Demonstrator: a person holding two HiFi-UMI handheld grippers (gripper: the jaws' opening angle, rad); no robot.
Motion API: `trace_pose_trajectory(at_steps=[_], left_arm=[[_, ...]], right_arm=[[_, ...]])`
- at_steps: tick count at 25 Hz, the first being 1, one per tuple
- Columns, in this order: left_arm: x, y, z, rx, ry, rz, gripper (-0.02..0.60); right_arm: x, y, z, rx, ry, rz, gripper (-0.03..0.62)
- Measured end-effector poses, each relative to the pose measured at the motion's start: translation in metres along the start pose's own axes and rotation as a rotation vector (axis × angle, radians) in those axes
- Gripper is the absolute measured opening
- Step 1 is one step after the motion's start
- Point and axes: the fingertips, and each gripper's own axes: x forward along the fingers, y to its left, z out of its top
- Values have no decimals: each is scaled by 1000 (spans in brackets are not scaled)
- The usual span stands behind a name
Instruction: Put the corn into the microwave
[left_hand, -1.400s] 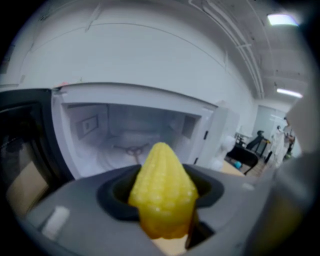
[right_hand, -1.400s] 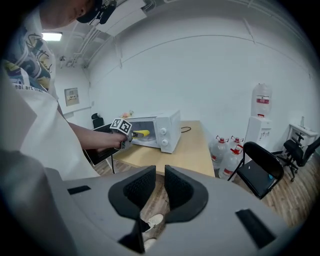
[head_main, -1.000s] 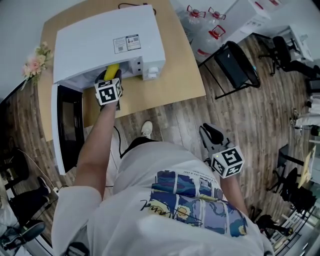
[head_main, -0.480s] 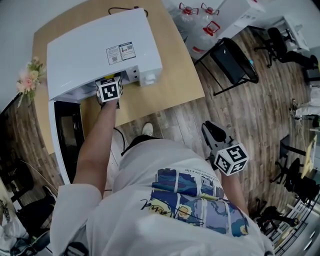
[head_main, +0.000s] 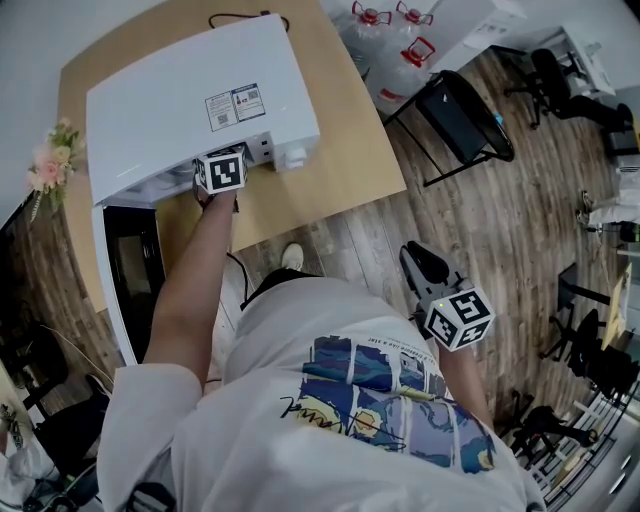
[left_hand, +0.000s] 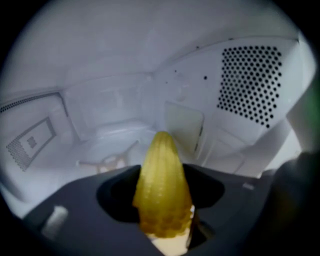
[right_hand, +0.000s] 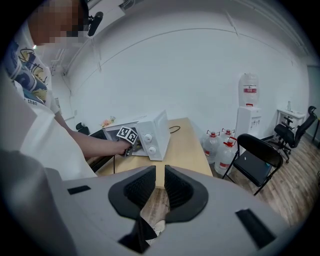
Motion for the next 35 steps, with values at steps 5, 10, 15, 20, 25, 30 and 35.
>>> trace_pose_trajectory(at_steps=[5,10,15,20,25,30,35], left_arm=[[-8,2,-2,-15,-10,9,301],[-24,3,-9,-24,-21,23,311],[-47,4,-20,-30,-20,55,325],[-76,10,-31,-34,-23,109,328],[-110,-2,-45,-45,-38,121,328],[-139,-21,-67,-84,-41,115,328],[-175,-55,-86,-114,-57,58,301]], right_arm=[[-9,-2,-4,-6,-7,-2,51],[-21,-2,-10,-13,-16,11,51],[-38,0,-23,-25,-19,38,51],[-61,0,-40,-26,-23,60,51],[-82,2,-58,-33,-25,90,51],[-98,7,-70,-62,-39,121,51],[-118,14,-89,-72,-45,150,46]])
